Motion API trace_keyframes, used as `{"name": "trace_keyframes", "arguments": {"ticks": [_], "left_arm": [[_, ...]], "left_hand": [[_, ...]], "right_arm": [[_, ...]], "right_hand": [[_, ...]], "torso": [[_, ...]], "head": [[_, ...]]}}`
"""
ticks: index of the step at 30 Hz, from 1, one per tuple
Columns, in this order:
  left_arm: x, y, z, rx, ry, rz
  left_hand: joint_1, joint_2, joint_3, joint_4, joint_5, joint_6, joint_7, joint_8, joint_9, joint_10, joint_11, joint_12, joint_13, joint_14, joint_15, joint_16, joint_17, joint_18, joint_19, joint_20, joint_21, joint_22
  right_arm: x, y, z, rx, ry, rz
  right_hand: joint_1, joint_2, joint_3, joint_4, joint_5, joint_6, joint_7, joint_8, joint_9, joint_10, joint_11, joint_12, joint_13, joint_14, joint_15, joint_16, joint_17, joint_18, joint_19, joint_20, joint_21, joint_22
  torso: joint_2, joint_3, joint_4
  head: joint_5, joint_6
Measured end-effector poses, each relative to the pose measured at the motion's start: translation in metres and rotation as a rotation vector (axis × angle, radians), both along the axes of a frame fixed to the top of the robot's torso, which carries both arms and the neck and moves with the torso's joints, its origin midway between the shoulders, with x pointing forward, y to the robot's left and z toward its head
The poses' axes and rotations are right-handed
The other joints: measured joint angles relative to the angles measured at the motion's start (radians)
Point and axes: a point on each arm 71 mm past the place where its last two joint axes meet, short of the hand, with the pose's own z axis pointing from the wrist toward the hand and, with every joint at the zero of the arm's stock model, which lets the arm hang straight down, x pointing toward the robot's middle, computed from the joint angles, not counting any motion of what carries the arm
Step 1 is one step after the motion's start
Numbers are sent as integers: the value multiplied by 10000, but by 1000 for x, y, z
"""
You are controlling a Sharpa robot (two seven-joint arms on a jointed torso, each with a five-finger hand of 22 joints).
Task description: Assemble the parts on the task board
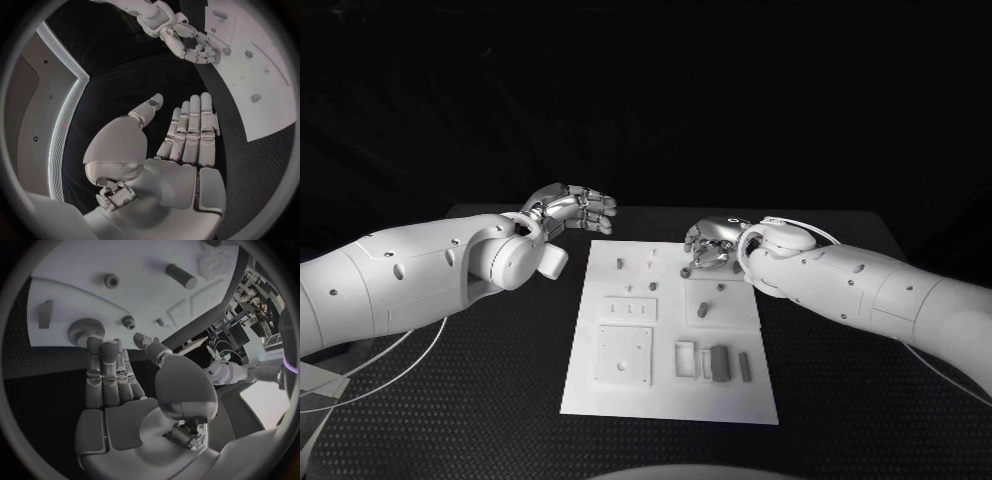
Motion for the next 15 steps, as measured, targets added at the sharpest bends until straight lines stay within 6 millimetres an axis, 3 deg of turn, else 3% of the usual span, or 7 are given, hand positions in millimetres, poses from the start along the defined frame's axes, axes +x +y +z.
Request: {"name": "trace_keyframes", "arguments": {"ticks": [4,10,15], "left_arm": [[-1,-2,4,-42,-61,-91],[-4,-5,10,-124,-155,-220],[-6,-2,13,-139,-182,-205]], "left_hand": [[0,0,0,0,0,0,0,0,0,0,0,-6,0,0,0,0,7,-9,0,0,0,9],[-30,-30,0,0,0,0,0,0,0,0,0,-6,1,0,0,0,19,-25,0,0,0,8],[-40,-41,0,0,0,0,0,0,1,0,0,-6,1,0,-1,0,26,-64,0,0,-5,8]], "right_arm": [[0,0,-2,-240,-120,-61],[0,0,-4,-497,-306,-148],[-9,6,-2,-484,-373,135]], "right_hand": [[-61,-61,0,0,0,13,-13,-65,11,244,-107,0,102,72,-71,165,24,-6,51,-22,200,0],[-62,-60,1,1,1,19,-17,-65,25,246,-109,6,131,72,-72,224,24,-6,53,-20,280,0],[-162,-161,29,29,0,118,28,-65,58,565,-213,195,350,84,-93,321,21,-7,28,-45,434,0]], "torso": [[89,-18,54],[264,-55,168],[393,-89,243]], "head": [[-57,72],[-115,171],[-144,218]]}}
